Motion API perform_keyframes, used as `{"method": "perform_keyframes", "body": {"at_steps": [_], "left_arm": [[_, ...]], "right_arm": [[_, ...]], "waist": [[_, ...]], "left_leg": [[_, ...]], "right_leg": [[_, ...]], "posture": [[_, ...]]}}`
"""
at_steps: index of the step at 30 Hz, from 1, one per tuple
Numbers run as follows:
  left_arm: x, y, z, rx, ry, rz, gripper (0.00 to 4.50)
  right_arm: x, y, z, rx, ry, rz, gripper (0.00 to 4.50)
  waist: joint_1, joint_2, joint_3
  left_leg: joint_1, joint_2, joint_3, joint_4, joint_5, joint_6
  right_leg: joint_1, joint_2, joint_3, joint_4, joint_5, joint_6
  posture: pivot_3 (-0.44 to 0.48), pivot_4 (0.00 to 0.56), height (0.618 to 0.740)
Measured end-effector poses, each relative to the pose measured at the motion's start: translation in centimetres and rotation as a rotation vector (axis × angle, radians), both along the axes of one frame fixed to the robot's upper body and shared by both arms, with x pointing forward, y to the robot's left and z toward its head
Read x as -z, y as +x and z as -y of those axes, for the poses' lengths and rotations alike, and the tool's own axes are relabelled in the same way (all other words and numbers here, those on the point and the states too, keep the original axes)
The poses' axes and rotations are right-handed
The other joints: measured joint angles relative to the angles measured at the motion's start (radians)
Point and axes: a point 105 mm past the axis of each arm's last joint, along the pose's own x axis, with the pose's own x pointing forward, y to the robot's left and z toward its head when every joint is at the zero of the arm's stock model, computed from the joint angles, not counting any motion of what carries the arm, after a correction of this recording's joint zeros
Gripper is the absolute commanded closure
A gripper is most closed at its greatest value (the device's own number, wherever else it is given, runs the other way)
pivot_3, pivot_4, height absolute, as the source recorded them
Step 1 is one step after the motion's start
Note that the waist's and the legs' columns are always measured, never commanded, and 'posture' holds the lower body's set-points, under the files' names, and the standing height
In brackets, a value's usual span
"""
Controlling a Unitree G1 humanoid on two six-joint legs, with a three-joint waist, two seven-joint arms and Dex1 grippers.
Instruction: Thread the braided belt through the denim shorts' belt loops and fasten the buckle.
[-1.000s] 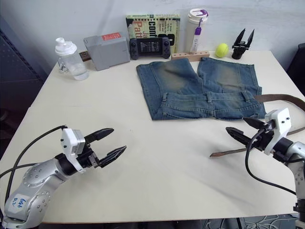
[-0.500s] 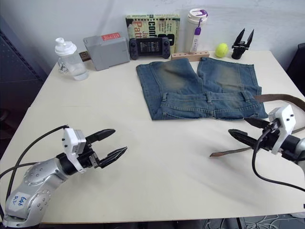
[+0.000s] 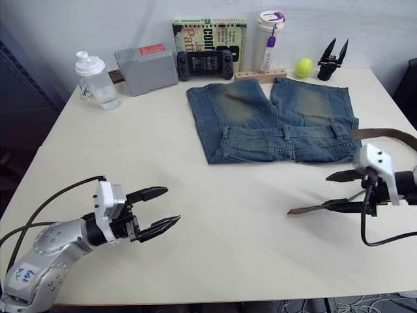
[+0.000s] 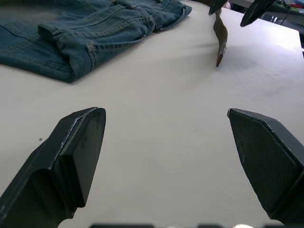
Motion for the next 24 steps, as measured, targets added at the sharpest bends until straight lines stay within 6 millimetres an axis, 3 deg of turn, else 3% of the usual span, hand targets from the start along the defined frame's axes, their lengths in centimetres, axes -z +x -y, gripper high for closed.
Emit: {"method": "perform_keyframes", "body": {"at_steps": [4, 11, 14, 21, 24], "left_arm": [[0.3, -0.9, 0.6, 0.003, -0.016, -0.024, 0.03], [0.1, -1.2, 0.8, -0.003, -0.019, -0.024, 0.03], [-0.1, -1.0, 0.8, -0.001, -0.02, -0.012, 0.0], [-0.4, -0.6, 0.8, 0.007, -0.03, -0.004, 0.0], [-0.5, -0.2, 0.5, 0.007, -0.023, -0.003, 0.0]], "right_arm": [[1.4, -0.3, 1.0, -0.038, -0.114, -0.024, 0.0], [2.1, 0.1, 2.7, -0.075, -0.245, -0.003, 0.0], [3.8, 0.0, 3.2, -0.087, -0.27, -0.019, 0.92], [4.4, 0.3, 2.8, -0.12, -0.268, 0.005, 4.36], [4.5, 0.2, 2.7, -0.121, -0.26, 0.014, 4.44]], "waist": [[0.0, 0.002, 0.001], [0.0, 0.004, 0.002], [0.0, 0.004, 0.002], [-0.001, 0.005, 0.002], [-0.001, 0.004, 0.002]], "left_leg": [[0.0, 0.0, 0.0, 0.0, 0.0, 0.0], [0.0, 0.0, 0.0, 0.001, 0.0, 0.0], [0.0, 0.0, 0.0, 0.001, 0.0, 0.0], [0.0, 0.0, 0.0, 0.001, 0.0, 0.0], [0.0, 0.001, 0.0, 0.002, 0.0, 0.0]], "right_leg": [[0.0, 0.0, 0.0, 0.0, 0.0, 0.0], [0.0, 0.0, -0.001, 0.0, 0.0, 0.0], [0.0, 0.0, -0.001, 0.0, 0.0, 0.0], [0.001, 0.001, -0.001, 0.0, 0.0, 0.0], [0.001, 0.001, -0.001, 0.0, 0.0, 0.0]], "posture": [[0.0, 0.15, 0.722], [0.0, 0.15, 0.722], [0.0, 0.15, 0.722], [0.0, 0.15, 0.722], [0.0, 0.15, 0.722]]}}
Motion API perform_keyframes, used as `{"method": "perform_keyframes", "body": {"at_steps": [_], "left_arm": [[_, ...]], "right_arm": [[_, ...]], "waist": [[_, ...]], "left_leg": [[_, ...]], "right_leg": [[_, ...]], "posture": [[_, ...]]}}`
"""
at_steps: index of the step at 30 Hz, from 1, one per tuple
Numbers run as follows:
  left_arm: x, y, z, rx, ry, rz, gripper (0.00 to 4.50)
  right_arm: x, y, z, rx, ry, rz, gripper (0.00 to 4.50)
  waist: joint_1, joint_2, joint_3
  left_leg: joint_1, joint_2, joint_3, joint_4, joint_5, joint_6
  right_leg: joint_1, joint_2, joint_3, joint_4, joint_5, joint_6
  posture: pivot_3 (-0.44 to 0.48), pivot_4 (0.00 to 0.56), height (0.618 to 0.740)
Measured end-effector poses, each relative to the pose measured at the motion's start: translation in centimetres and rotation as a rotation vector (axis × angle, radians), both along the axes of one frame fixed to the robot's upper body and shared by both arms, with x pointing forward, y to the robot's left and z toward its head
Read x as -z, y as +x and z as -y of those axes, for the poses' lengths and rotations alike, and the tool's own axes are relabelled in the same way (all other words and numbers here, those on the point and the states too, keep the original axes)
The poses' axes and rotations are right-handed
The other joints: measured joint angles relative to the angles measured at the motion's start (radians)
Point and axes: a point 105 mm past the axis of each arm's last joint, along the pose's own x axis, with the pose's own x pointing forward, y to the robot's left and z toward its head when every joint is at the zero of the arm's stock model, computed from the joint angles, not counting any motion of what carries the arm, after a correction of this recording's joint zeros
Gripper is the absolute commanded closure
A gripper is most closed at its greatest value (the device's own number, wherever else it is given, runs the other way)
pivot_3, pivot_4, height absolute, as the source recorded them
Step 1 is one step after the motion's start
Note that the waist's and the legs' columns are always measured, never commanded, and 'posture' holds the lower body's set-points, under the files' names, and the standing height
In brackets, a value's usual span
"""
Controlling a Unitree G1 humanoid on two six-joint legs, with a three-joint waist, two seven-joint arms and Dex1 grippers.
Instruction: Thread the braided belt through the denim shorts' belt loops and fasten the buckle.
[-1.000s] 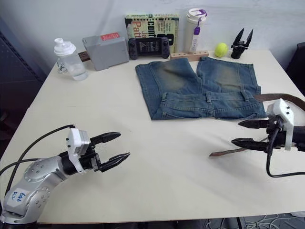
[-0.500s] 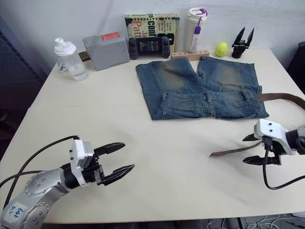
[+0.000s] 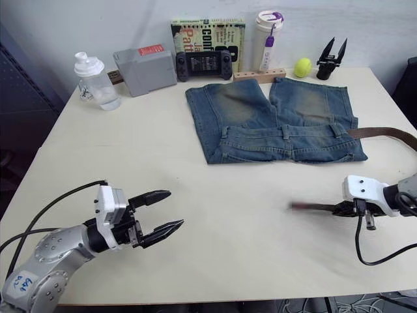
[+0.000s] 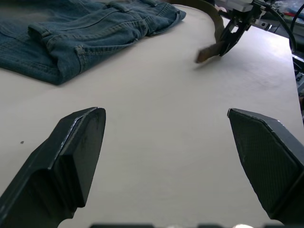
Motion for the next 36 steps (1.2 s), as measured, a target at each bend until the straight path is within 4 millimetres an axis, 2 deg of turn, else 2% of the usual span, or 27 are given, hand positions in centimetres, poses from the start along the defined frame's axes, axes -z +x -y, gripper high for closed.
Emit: {"method": "perform_keyframes", "body": {"at_steps": [3, 6, 9, 10, 12, 13, 14, 15, 20, 30, 33, 36], "left_arm": [[-0.1, 0.4, -0.5, 0.019, 0.03, 0.0, 0.0], [-0.5, 1.4, -1.8, 0.048, 0.071, -0.002, 0.0], [-3.4, 4.4, -2.9, 0.048, 0.039, 0.077, 0.0], [-5.0, 5.8, -2.9, 0.063, 0.024, 0.122, 0.0], [-6.9, 7.2, -1.7, 0.124, 0.012, 0.184, 0.0], [-7.2, 7.4, -0.4, 0.183, 0.001, 0.194, 0.0], [-7.3, 7.4, 1.0, 0.246, -0.019, 0.187, 0.0], [-6.6, 6.8, 3.8, 0.374, -0.042, 0.152, 0.0], [-3.6, 5.5, 6.8, 0.545, -0.013, 0.044, 0.0], [-1.7, 5.6, 7.8, 0.586, -0.005, -0.019, 0.0], [-1.3, 5.5, 8.2, 0.593, 0.016, -0.017, 0.8], [-0.8, 5.7, 8.5, 0.589, 0.024, -0.022, 2.01]], "right_arm": [[0.1, -0.1, -0.6, -0.017, 0.012, 0.006, 4.44], [0.1, 0.2, -2.5, -0.044, 0.08, 0.009, 4.44], [-0.4, 0.7, -5.5, -0.073, 0.189, 0.01, 4.44], [-0.9, 0.7, -6.9, -0.101, 0.218, 0.018, 4.44], [-1.6, 0.6, -9.2, -0.159, 0.24, 0.034, 4.44], [-2.0, 0.4, -10.1, -0.179, 0.245, 0.037, 4.44], [-2.1, 0.2, -11.0, -0.194, 0.251, 0.037, 4.44], [-2.4, -0.2, -12.8, -0.24, 0.261, 0.038, 4.44], [-1.7, -1.1, -14.6, -0.293, 0.231, 0.022, 4.44], [-2.3, -1.4, -16.1, -0.336, 0.222, 0.058, 4.44], [-2.3, -1.4, -16.2, -0.335, 0.225, 0.055, 4.5], [-2.3, -1.5, -16.2, -0.331, 0.233, 0.048, 4.5]], "waist": [[-0.001, 0.0, 0.0], [-0.002, 0.0, 0.0], [0.001, 0.002, 0.001], [0.005, 0.002, 0.001], [0.008, 0.002, 0.001], [0.009, 0.002, 0.001], [0.01, 0.002, 0.001], [0.008, 0.001, 0.002], [-0.001, -0.001, 0.003], [0.005, -0.003, 0.004], [0.003, -0.003, 0.004], [0.003, -0.003, 0.004]], "left_leg": [[0.0, 0.0, 0.0, 0.0, 0.0, -0.001], [0.0, 0.001, 0.0, 0.0, 0.0, -0.001], [-0.001, 0.0, 0.0, 0.002, 0.0, -0.001], [-0.001, -0.001, -0.001, 0.002, 0.0, -0.001], [-0.002, -0.002, -0.001, 0.002, 0.0, -0.001], [-0.002, -0.003, -0.001, 0.002, -0.001, 0.0], [-0.003, -0.003, -0.001, 0.002, -0.001, 0.0], [-0.004, -0.003, -0.001, 0.002, -0.001, 0.0], [-0.004, -0.001, 0.0, 0.002, -0.001, 0.0], [-0.005, -0.002, -0.001, 0.004, -0.001, 0.0], [-0.004, -0.001, -0.001, 0.004, -0.001, 0.0], [-0.004, -0.001, -0.001, 0.004, -0.001, 0.0]], "right_leg": [[0.0, 0.001, 0.0, 0.0, 0.0, -0.001], [0.0, 0.002, 0.0, 0.001, -0.001, -0.001], [-0.001, 0.001, -0.001, 0.002, -0.001, -0.001], [-0.001, 0.001, -0.001, 0.003, -0.001, -0.001], [-0.001, 0.0, -0.002, 0.002, 0.0, 0.0], [-0.001, 0.0, -0.002, 0.001, 0.0, 0.0], [-0.001, 0.0, -0.002, 0.001, 0.0, 0.001], [-0.001, 0.0, -0.002, 0.0, 0.0, 0.001], [-0.002, 0.002, -0.002, 0.001, 0.0, 0.001], [-0.002, 0.001, -0.002, 0.001, 0.0, 0.001], [-0.002, 0.001, -0.002, 0.001, 0.0, 0.001], [-0.002, 0.001, -0.002, 0.002, 0.0, 0.001]], "posture": [[0.0, 0.15, 0.722], [0.0, 0.15, 0.722], [0.0, 0.15, 0.722], [0.0, 0.15, 0.722], [0.0, 0.15, 0.722], [0.0, 0.15, 0.722], [0.0, 0.15, 0.722], [0.0, 0.15, 0.722], [0.0, 0.15, 0.722], [0.0, 0.15, 0.722], [0.0, 0.15, 0.722], [0.0, 0.15, 0.722]]}}
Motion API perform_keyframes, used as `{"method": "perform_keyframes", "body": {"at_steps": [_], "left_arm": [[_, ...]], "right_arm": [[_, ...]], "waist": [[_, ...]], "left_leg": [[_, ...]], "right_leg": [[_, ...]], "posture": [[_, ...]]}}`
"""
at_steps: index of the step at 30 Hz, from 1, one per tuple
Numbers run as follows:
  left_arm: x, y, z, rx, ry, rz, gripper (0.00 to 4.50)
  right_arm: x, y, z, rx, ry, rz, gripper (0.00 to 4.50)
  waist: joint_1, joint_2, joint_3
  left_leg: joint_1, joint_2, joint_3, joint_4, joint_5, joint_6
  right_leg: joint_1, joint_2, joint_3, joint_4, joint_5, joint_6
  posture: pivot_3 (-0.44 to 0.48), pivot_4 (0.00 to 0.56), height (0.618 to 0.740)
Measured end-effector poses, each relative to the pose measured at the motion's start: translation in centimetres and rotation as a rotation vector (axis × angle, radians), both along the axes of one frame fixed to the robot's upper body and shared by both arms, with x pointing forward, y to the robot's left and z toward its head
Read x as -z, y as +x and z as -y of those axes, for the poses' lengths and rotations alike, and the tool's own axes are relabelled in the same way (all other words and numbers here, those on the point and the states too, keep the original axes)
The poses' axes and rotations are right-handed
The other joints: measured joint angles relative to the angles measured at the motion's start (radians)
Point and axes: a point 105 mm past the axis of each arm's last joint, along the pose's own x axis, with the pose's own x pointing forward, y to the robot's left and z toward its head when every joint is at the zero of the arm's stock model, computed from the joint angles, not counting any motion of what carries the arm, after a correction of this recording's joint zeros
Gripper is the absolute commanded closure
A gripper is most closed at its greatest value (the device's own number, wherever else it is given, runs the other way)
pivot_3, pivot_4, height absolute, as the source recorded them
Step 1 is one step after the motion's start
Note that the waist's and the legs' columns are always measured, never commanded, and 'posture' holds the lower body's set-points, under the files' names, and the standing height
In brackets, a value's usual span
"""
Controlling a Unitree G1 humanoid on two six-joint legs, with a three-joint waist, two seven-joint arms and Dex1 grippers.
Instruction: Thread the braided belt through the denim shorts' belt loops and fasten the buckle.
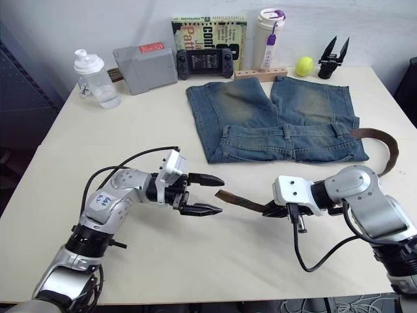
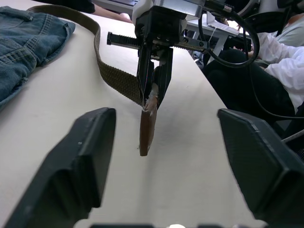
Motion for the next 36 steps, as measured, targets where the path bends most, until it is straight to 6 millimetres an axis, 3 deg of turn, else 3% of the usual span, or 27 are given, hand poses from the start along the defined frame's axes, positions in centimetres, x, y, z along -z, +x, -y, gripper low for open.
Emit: {"method": "perform_keyframes", "body": {"at_steps": [4, 6, 12, 14, 16, 18, 22, 26, 29, 33, 36], "left_arm": [[0.6, 0.2, 0.1, -0.008, 0.022, -0.005, 3.84], [0.5, 0.1, 0.3, -0.005, 0.015, -0.006, 4.47], [0.5, 0.2, 0.2, -0.009, 0.014, -0.002, 4.47], [0.5, 0.2, 0.2, -0.011, 0.015, 0.0, 4.5], [0.5, 0.2, 0.3, -0.011, 0.013, 0.001, 4.5], [0.5, 0.2, 0.4, -0.02, 0.002, -0.01, 4.5], [0.3, 0.1, 0.2, -0.086, -0.077, -0.118, 4.5], [-0.4, 0.1, 0.0, -0.197, -0.185, -0.231, 4.5], [-1.1, 0.1, -0.1, -0.262, -0.26, -0.289, 4.5], [-2.4, -0.1, -0.1, -0.304, -0.366, -0.364, 4.5], [-2.5, -0.5, -0.2, -0.31, -0.403, -0.419, 4.5]], "right_arm": [[0.0, -0.1, 0.0, -0.001, 0.005, -0.004, 4.5], [0.0, 0.0, 0.0, 0.0, 0.005, -0.005, 4.5], [0.0, 0.1, -0.1, 0.005, 0.01, 0.001, 4.5], [0.0, 0.1, -0.1, 0.009, 0.014, 0.002, 3.66], [-0.1, 0.3, -0.4, 0.023, 0.039, -0.002, 3.1], [-0.3, 0.6, -0.7, 0.065, 0.101, -0.029, 2.11], [-3.1, 1.6, 0.8, 0.258, 0.284, -0.046, 0.21], [-6.2, -0.4, 3.6, 0.436, 0.69, -0.257, 0.07], [-6.8, -2.5, 4.3, 0.474, 0.858, -0.371, 0.07], [-6.4, -5.0, 2.5, 0.464, 1.035, -0.528, 0.07], [-4.6, -4.9, 0.3, 0.53, 1.131, -0.634, 0.07]], "waist": [[0.001, 0.0, 0.0], [0.001, 0.0, 0.0], [0.0, 0.0, 0.0], [0.0, 0.0, 0.0], [-0.001, 0.0, 0.0], [0.0, 0.0, 0.0], [0.002, 0.0, 0.0], [0.013, -0.002, 0.001], [0.017, -0.002, 0.001], [0.021, -0.002, 0.001], [0.021, -0.002, 0.001]], "left_leg": [[0.0, 0.0, 0.0, 0.0, 0.0, 0.0], [0.0, 0.0, 0.0, 0.0, 0.0, 0.0], [0.0, 0.0, 0.0, 0.0, 0.0, 0.0], [0.0, 0.0, 0.0, 0.0, 0.0, 0.0], [0.0, 0.0, 0.0, 0.0, 0.0, 0.0], [0.0, 0.0, 0.0, 0.0, 0.0, 0.0], [-0.001, 0.0, -0.002, 0.002, 0.0, 0.0], [-0.003, 0.0, -0.007, 0.003, 0.0, 0.001], [-0.002, 0.0, -0.01, 0.005, -0.001, 0.001], [0.001, 0.0, -0.01, 0.005, -0.001, 0.001], [0.003, 0.0, -0.008, 0.004, -0.001, 0.0]], "right_leg": [[0.0, 0.0, 0.0, 0.0, 0.0, 0.0], [0.0, 0.0, 0.0, 0.0, 0.0, 0.0], [0.0, 0.0, 0.0, 0.0, 0.0, 0.0], [0.0, 0.0, 0.0, 0.0, 0.0, 0.0], [0.0, 0.0, 0.0, 0.0, 0.0, 0.0], [0.0, 0.0, 0.0, 0.0, 0.0, 0.0], [0.0, -0.001, -0.001, 0.001, 0.0, 0.0], [0.0, -0.001, -0.001, 0.001, 0.0, 0.0], [0.0, -0.001, 0.001, 0.003, 0.0, 0.0], [0.001, -0.001, 0.003, 0.004, 0.0, 0.0], [0.001, -0.001, 0.005, 0.004, 0.0, 0.0]], "posture": [[0.0, 0.15, 0.722], [0.0, 0.15, 0.722], [0.0, 0.15, 0.722], [0.0, 0.15, 0.722], [0.0, 0.15, 0.722], [0.0, 0.15, 0.722], [0.0, 0.15, 0.722], [0.0, 0.15, 0.722], [0.0, 0.15, 0.722], [0.0, 0.15, 0.722], [0.0, 0.15, 0.722]]}}
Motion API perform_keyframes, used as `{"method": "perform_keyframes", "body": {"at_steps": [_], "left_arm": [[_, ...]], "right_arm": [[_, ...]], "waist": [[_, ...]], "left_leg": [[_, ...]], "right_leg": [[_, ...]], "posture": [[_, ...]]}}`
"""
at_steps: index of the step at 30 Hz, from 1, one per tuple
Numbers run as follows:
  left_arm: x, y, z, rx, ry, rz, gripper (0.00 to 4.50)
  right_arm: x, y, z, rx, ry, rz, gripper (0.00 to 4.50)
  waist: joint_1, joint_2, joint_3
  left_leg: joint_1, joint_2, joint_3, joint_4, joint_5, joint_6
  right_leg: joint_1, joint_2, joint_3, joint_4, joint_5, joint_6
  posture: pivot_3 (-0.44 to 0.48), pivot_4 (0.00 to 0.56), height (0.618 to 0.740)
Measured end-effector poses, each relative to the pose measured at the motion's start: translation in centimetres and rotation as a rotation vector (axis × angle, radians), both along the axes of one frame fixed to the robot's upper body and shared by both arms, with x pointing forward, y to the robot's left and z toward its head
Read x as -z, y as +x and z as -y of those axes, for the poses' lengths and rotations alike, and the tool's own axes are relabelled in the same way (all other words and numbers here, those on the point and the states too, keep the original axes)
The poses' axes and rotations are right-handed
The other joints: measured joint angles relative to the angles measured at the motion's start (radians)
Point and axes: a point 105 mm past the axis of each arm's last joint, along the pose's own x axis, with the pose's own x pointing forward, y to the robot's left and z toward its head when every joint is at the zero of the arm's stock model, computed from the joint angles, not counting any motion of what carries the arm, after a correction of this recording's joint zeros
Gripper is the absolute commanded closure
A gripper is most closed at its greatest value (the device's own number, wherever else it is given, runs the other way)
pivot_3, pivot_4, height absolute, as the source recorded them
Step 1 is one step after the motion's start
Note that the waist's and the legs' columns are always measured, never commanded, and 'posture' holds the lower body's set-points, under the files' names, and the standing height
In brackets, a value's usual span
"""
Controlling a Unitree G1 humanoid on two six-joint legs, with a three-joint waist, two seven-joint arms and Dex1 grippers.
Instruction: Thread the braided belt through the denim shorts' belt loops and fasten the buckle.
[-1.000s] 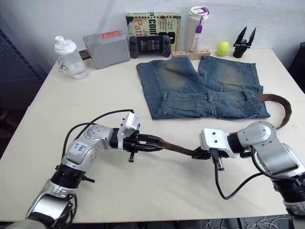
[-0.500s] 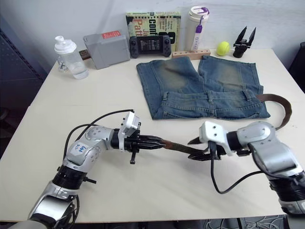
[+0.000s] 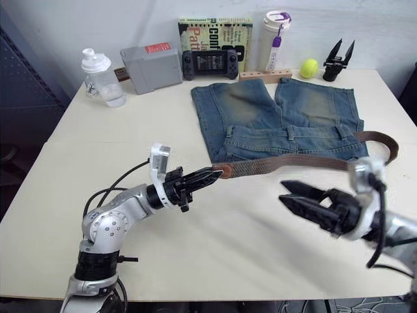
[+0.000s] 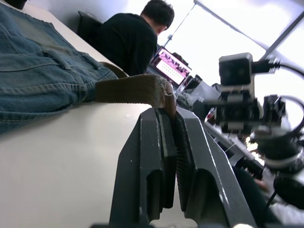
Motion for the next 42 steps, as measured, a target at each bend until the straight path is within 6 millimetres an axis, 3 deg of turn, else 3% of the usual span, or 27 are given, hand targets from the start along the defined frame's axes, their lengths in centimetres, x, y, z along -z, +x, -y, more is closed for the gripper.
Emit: {"method": "perform_keyframes", "body": {"at_steps": [4, 8, 13, 20, 29, 30, 32, 34, 35, 39, 42], "left_arm": [[-0.3, -0.8, 0.4, 0.022, -0.032, -0.033, 4.5], [-0.3, -1.0, 0.5, 0.032, -0.036, -0.05, 4.5], [-0.2, -1.0, 0.3, 0.028, -0.035, -0.061, 4.5], [-0.4, -0.8, 0.1, 0.022, -0.021, -0.05, 4.5], [-0.4, -0.6, 0.1, 0.016, -0.02, -0.055, 4.5], [-0.4, -0.6, 0.0, 0.014, -0.019, -0.056, 4.5], [-0.3, -0.6, 0.0, 0.012, -0.015, -0.057, 4.5], [-0.2, -0.6, 0.0, 0.012, -0.005, -0.057, 3.63], [-0.2, -0.6, 0.0, 0.012, -0.005, -0.055, 3.46], [0.1, -0.8, 0.5, 0.034, 0.051, -0.002, 1.68], [0.7, 0.8, 0.7, -0.003, 0.16, 0.099, 0.37]], "right_arm": [[3.3, 1.3, -3.0, 0.107, 0.116, -0.182, 0.07], [2.2, 2.6, -4.2, 0.174, 0.319, -0.203, 0.07], [0.5, 4.7, -3.4, 0.298, 0.512, -0.196, 0.07], [0.3, 5.2, -2.3, 0.372, 0.556, -0.191, 0.07], [0.7, 5.4, -2.4, 0.394, 0.557, -0.204, 4.2], [0.7, 5.5, -2.5, 0.396, 0.558, -0.204, 4.43], [0.8, 5.5, -2.5, 0.4, 0.555, -0.207, 4.43], [1.1, 5.5, -2.6, 0.408, 0.546, -0.216, 4.5], [1.1, 5.5, -2.5, 0.412, 0.545, -0.218, 4.5], [1.2, 5.7, -1.8, 0.449, 0.557, -0.216, 4.5], [1.2, 5.6, -0.2, 0.501, 0.574, -0.215, 4.5]], "waist": [[0.003, 0.0, 0.0], [0.001, 0.0, 0.0], [0.0, 0.001, 0.0], [-0.006, 0.001, 0.0], [-0.02, 0.001, 0.0], [-0.021, 0.001, 0.0], [-0.021, 0.001, 0.0], [-0.021, 0.001, 0.0], [-0.021, 0.001, 0.0], [-0.021, 0.001, 0.0], [-0.018, 0.001, 0.0]], "left_leg": [[0.0, 0.0, 0.002, 0.0, 0.0, 0.0], [0.0, 0.0, 0.005, 0.0, 0.0, 0.0], [0.0, 0.0, 0.008, -0.001, 0.0, 0.0], [0.0, 0.0, 0.009, -0.002, 0.0, 0.0], [0.0, 0.0, 0.009, -0.004, 0.0, 0.0], [0.0, 0.0, 0.009, -0.004, 0.0, 0.0], [0.0, 0.0, 0.009, -0.005, 0.0, 0.0], [0.0, 0.0, 0.009, -0.005, 0.0, 0.0], [0.0, 0.0, 0.009, -0.005, 0.0, 0.0], [0.0, 0.0, 0.009, -0.005, 0.0, 0.0], [0.0, -0.001, 0.01, -0.005, 0.0, 0.0]], "right_leg": [[-0.001, 0.0, 0.002, 0.0, 0.0, 0.0], [-0.002, 0.001, 0.004, 0.0, 0.0, 0.0], [-0.002, 0.002, 0.004, 0.0, 0.0, 0.0], [-0.003, 0.003, 0.005, 0.0, 0.0, 0.0], [-0.003, 0.003, 0.005, -0.001, 0.0, 0.0], [-0.004, 0.003, 0.006, -0.001, 0.0, 0.0], [-0.004, 0.003, 0.006, -0.001, 0.0, 0.0], [-0.004, 0.003, 0.006, -0.001, 0.0, 0.0], [-0.004, 0.003, 0.006, -0.001, 0.0, 0.0], [-0.004, 0.003, 0.006, -0.001, 0.0, 0.0], [-0.004, 0.003, 0.006, -0.001, 0.0, 0.0]], "posture": [[0.0, 0.15, 0.722], [0.0, 0.15, 0.722], [0.0, 0.15, 0.722], [0.0, 0.15, 0.722], [0.0, 0.15, 0.722], [0.0, 0.15, 0.722], [0.0, 0.15, 0.722], [0.0, 0.15, 0.722], [0.0, 0.15, 0.722], [0.0, 0.15, 0.722], [0.0, 0.15, 0.722]]}}
